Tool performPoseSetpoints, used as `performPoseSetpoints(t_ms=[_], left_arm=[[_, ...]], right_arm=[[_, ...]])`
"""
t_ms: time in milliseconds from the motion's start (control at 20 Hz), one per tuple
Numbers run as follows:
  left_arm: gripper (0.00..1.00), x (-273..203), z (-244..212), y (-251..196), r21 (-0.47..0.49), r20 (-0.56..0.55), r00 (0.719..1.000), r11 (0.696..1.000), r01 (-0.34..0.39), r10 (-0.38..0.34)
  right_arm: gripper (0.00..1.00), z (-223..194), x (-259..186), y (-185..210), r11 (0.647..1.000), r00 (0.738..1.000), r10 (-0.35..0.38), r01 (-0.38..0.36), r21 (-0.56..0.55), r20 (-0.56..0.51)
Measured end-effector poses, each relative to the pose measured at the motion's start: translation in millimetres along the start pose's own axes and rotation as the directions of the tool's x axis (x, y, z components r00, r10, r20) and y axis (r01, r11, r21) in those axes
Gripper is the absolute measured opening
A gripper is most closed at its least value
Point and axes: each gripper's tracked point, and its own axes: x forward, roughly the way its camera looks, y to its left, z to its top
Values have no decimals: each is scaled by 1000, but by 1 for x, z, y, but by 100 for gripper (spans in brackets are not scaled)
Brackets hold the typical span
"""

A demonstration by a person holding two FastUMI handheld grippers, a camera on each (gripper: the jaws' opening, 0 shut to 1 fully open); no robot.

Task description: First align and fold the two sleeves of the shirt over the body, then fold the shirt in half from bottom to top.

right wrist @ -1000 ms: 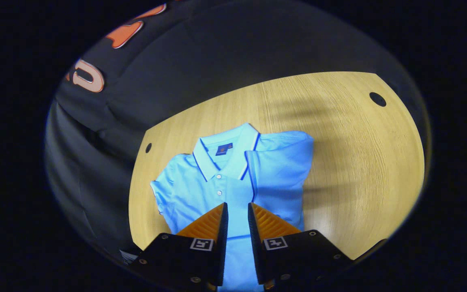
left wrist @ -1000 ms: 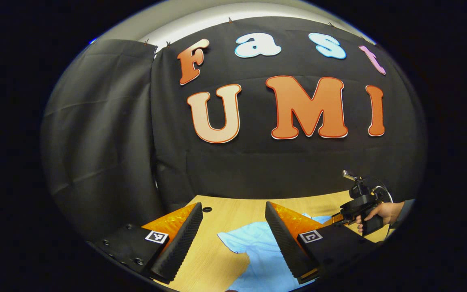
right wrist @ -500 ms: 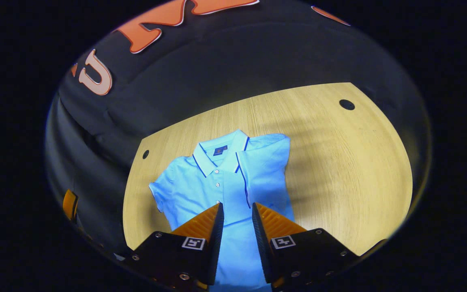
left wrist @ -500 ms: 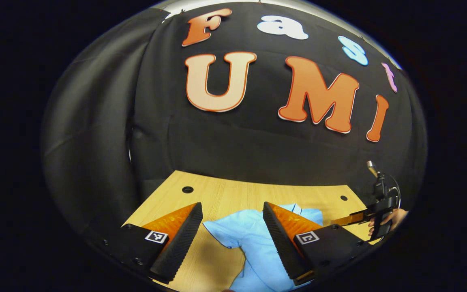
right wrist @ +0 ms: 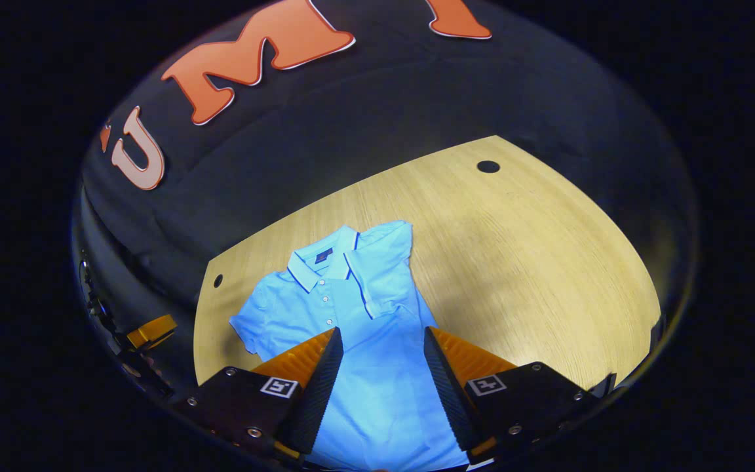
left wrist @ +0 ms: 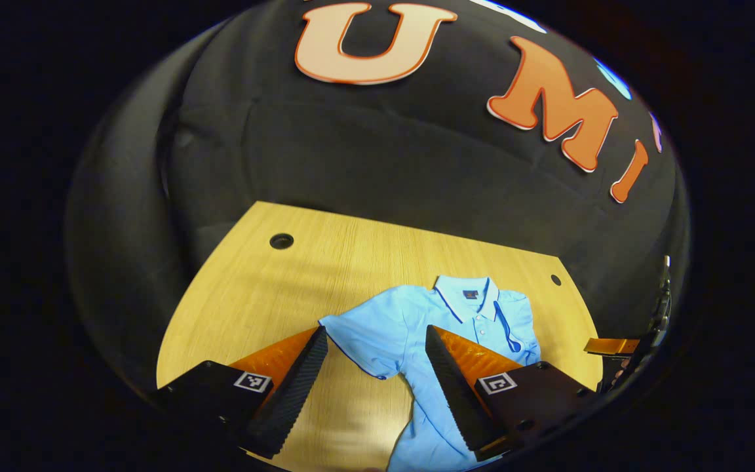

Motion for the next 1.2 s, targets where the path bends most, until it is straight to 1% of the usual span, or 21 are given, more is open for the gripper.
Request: performPoseSetpoints(t_ms=[50,100,150,200,250,300,400,500,550,600,750,800,1000,1050,1150,1200], left_arm=[[96,13,-7,4,-3,-43,999,1000,-3,3],[99,25,-14,8,-7,-77,997,1000,-3,3],[99,38,-20,10,-8,-114,994,1000,-4,3],[96,46,-25,14,-6,-148,989,1000,-11,10],[98,57,-29,19,-3,-181,983,1000,-26,25],[100,66,-36,23,0,-217,975,999,-43,42],[99,83,-48,27,3,-272,960,997,-74,72],[100,100,-61,23,-10,-324,943,997,-77,70],[98,108,-68,23,-14,-350,934,996,-88,78],[99,113,-74,26,-17,-376,922,995,-102,88],[100,131,-85,33,0,-422,898,990,-140,127],[98,137,-87,35,10,-431,891,989,-150,140],[98,145,-99,43,34,-472,860,979,-200,192],[99,150,-98,44,48,-467,860,977,-209,207],[86,149,-97,44,73,-469,854,973,-217,226],[83,150,-95,41,77,-468,856,975,-209,221]], right_arm=[[81,0,-5,-1,1000,1000,0,0,7,17],[85,-2,-6,2,1000,999,14,-14,7,34],[85,-4,-6,1,1000,999,15,-15,5,45],[86,-8,-10,-1,1000,998,17,-17,-3,54],[86,-12,-20,-6,1000,998,10,-9,-13,64],[86,-14,-25,-10,1000,997,2,0,-21,71],[86,-16,-33,-15,999,996,-9,11,-30,89],[86,-16,-38,-18,1000,994,-12,14,-22,104],[86,-17,-40,-20,1000,994,-11,13,-15,108],[86,-19,-42,-24,1000,994,-16,17,-8,108],[86,-26,-51,-34,999,993,-39,37,14,113],[86,-28,-56,-38,999,992,-46,44,21,116],[86,-40,-66,-48,996,990,-76,71,45,120],[86,-42,-69,-49,995,989,-85,79,54,121],[86,-44,-73,-48,995,988,-85,77,67,130],[86,-46,-75,-48,994,988,-86,77,73,131]])
